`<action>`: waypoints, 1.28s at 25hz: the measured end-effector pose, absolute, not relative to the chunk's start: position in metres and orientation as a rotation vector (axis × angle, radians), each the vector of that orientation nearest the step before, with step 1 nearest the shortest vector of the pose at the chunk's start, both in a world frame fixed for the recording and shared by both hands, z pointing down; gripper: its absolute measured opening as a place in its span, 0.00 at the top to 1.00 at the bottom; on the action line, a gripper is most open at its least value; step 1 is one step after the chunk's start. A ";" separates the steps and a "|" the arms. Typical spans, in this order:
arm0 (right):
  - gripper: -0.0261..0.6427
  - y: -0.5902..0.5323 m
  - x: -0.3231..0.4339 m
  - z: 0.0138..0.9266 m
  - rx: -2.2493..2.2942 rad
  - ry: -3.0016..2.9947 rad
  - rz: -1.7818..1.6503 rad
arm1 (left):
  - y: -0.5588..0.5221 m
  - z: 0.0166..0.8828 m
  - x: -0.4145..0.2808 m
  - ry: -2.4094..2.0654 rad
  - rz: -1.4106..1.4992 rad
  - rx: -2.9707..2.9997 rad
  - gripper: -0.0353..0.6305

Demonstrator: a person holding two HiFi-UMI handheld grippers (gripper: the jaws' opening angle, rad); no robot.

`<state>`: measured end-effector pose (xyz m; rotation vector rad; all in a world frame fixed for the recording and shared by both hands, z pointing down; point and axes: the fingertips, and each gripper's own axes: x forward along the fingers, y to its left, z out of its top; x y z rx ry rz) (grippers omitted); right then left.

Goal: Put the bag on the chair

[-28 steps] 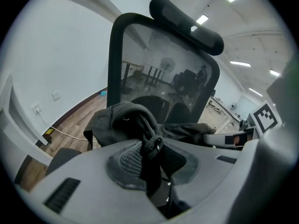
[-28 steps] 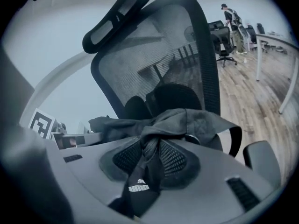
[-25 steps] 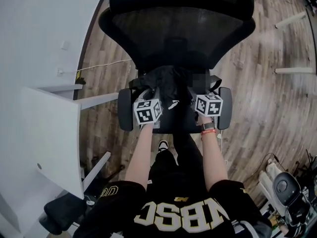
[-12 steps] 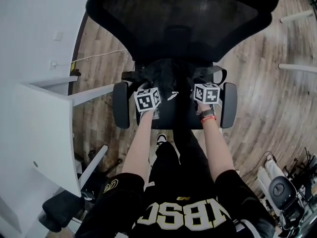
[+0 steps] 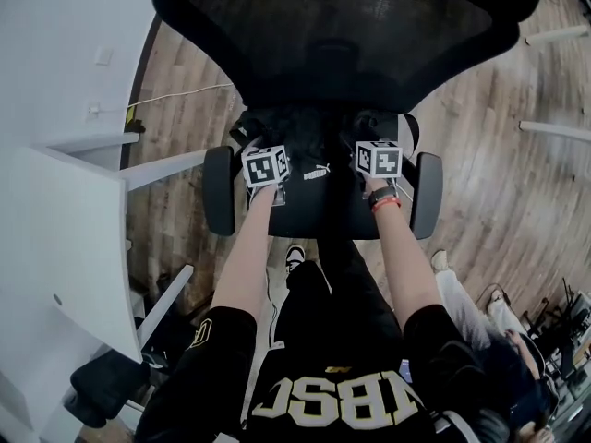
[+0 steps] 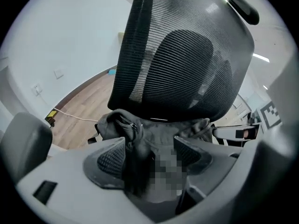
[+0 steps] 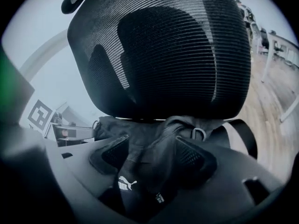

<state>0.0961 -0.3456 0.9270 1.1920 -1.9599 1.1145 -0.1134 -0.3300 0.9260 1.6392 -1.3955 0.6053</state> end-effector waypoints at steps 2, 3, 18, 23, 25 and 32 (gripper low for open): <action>0.45 -0.344 0.099 0.925 1.208 -1.945 1.115 | -0.331 0.921 -0.118 -1.406 0.589 1.641 0.44; 0.44 -0.342 0.100 0.924 1.215 -1.945 1.121 | -0.331 0.918 -0.120 -1.413 0.579 1.641 0.43; 0.46 -0.313 0.099 0.818 1.338 -2.059 1.067 | -0.308 0.807 -0.112 -1.461 0.440 1.760 0.43; 0.50 -0.305 0.098 0.751 1.408 -2.141 0.987 | -0.301 0.743 -0.102 -1.471 0.377 1.862 0.43; 0.54 -0.296 0.097 0.729 1.421 -2.171 0.976 | -0.294 0.714 -0.101 -1.491 0.337 1.890 0.48; 0.61 -0.264 0.092 0.640 1.469 -2.269 0.872 | -0.264 0.609 -0.109 -1.604 0.213 1.989 0.67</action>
